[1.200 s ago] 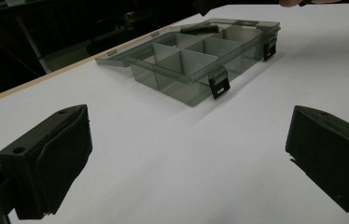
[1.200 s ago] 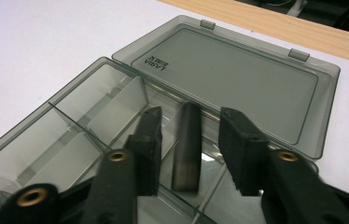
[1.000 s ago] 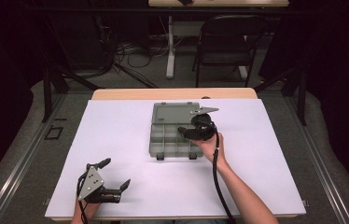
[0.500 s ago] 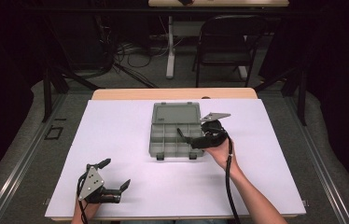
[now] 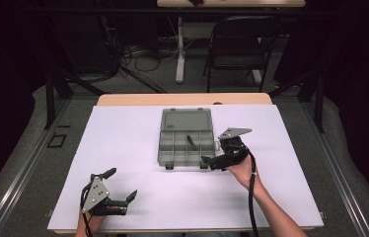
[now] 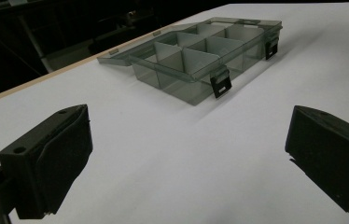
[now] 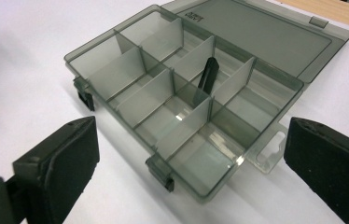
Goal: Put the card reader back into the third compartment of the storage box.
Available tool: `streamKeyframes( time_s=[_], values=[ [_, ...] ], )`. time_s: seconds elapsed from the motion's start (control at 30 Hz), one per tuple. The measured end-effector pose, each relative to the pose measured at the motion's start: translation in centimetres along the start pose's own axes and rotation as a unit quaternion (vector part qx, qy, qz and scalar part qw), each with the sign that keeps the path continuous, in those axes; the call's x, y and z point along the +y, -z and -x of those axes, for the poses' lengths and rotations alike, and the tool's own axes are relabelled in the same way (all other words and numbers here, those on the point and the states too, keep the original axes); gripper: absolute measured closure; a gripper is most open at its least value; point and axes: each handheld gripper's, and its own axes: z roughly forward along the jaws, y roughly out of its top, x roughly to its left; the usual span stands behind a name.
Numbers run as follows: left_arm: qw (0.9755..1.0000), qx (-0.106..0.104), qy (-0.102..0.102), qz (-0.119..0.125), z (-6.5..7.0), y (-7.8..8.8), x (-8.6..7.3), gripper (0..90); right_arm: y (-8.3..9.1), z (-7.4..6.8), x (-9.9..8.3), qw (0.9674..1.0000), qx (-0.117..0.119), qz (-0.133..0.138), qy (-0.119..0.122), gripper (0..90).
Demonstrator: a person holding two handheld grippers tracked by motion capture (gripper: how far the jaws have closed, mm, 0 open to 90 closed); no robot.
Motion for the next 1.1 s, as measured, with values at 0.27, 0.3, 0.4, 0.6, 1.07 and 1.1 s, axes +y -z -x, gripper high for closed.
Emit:
streamKeyframes(
  time_s=[0.27, 0.3, 0.4, 0.6, 1.07, 1.1],
  values=[
    [1.0, -0.001, 0.001, -0.002, 0.1, -0.1, 0.0, 1.2, 1.7, -0.5, -1.5, 0.9999, 0.001, 0.001, 0.011, 1.1],
    [1.0, -0.001, 0.001, -0.002, 0.1, -0.1, 0.0, 1.2, 1.7, -0.5, -1.5, 0.9999, 0.001, 0.001, 0.011, 1.1],
    [1.0, 0.0, 0.001, -0.001, 0.1, -0.1, 0.0, 1.2, 2.3, -0.7, -2.1, 0.9999, -0.001, 0.003, 0.015, 0.3],
    [1.0, 0.0, 0.002, -0.001, 0.1, -0.1, 0.0, 1.2, 3.4, -1.1, -3.6, 0.9997, -0.009, 0.005, 0.022, 0.0],
    [1.0, -0.001, 0.005, -0.004, 0.1, -0.2, 0.0, 0.3, 5.1, -1.3, -7.1, 0.9994, -0.022, 0.011, 0.025, 0.0],
    [1.0, -0.001, 0.006, -0.005, 0.1, -0.2, 0.0, 0.2, 5.2, -1.3, -7.2, 0.9993, -0.02, 0.015, 0.026, 0.0]
  ],
)
